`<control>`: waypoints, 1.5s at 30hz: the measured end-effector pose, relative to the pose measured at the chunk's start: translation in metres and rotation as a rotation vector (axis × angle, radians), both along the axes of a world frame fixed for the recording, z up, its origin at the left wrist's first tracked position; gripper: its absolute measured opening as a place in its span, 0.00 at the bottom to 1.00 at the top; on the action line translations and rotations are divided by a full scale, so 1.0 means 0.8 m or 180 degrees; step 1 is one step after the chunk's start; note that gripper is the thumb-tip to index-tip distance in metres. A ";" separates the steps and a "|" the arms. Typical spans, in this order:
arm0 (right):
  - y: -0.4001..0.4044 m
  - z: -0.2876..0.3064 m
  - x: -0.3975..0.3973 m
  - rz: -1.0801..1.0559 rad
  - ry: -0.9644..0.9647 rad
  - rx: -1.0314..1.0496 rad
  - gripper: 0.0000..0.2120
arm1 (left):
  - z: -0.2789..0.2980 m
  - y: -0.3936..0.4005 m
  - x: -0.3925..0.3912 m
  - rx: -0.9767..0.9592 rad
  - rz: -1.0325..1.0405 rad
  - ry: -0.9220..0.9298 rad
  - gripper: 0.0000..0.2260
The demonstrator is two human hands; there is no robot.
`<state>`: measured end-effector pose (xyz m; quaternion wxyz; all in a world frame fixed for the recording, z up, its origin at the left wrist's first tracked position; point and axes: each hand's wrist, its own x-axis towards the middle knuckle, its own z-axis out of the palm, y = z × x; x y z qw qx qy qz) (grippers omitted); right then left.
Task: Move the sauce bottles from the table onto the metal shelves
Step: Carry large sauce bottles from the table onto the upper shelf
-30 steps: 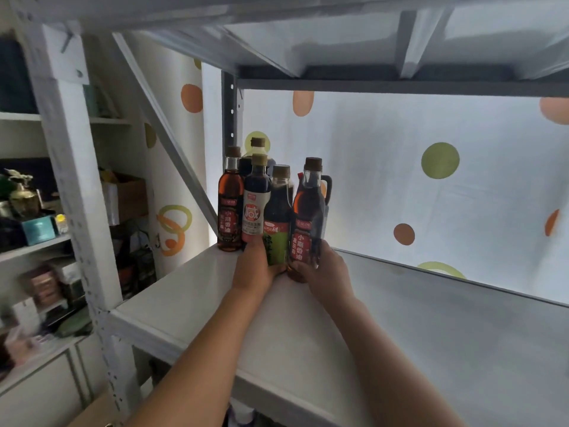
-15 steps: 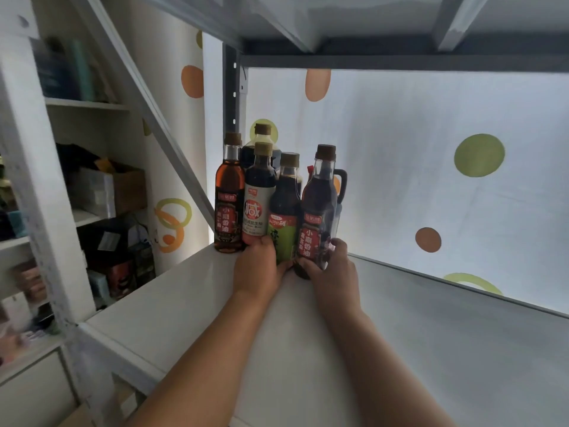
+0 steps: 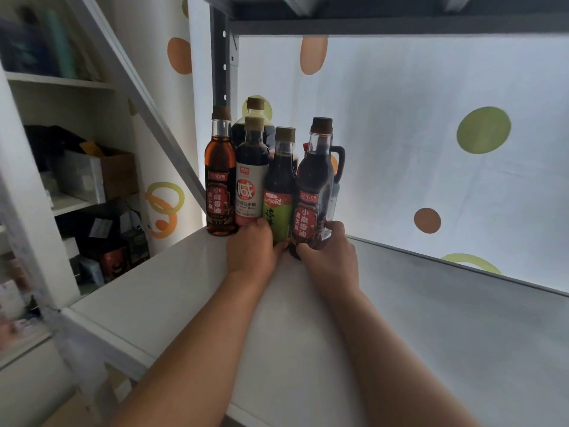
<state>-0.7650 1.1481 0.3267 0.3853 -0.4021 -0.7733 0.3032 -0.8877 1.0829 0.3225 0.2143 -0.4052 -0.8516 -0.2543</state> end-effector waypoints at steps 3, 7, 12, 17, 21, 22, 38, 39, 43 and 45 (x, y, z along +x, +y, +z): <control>0.000 -0.001 -0.001 0.0011 0.0006 -0.0017 0.26 | -0.002 -0.001 -0.002 0.0030 -0.0040 -0.0025 0.22; -0.002 0.001 0.001 0.0005 -0.0032 -0.0109 0.29 | -0.003 -0.009 0.000 0.0012 -0.0068 -0.0215 0.18; -0.026 0.004 0.020 0.0010 -0.0351 -0.0181 0.25 | -0.012 -0.048 0.017 -0.0523 -0.0665 -0.0744 0.11; -0.084 -0.003 0.055 0.0333 -0.1680 0.0533 0.13 | -0.012 -0.115 0.038 -0.1626 -0.0925 -0.0569 0.25; -0.128 -0.001 0.082 0.0314 -0.2035 0.0716 0.14 | -0.010 -0.165 0.044 -0.1835 -0.0997 -0.0663 0.28; -0.137 -0.001 0.089 0.0364 -0.2118 0.0696 0.14 | -0.008 -0.179 0.047 -0.1860 -0.0997 -0.0701 0.28; -0.257 -0.037 0.211 0.1160 -0.1975 0.1997 0.23 | -0.087 -0.351 0.252 -0.1161 0.0148 -0.0759 0.25; -0.264 -0.045 0.218 0.1304 -0.1786 0.1940 0.24 | -0.090 -0.361 0.270 -0.1051 0.0219 -0.0842 0.25; -0.304 -0.062 0.255 0.2172 -0.1341 0.1543 0.24 | -0.092 -0.396 0.352 -0.0779 0.0636 -0.0755 0.25; -0.329 -0.068 0.267 0.2513 -0.1308 0.1591 0.25 | -0.092 -0.418 0.378 -0.0802 0.0855 -0.0657 0.25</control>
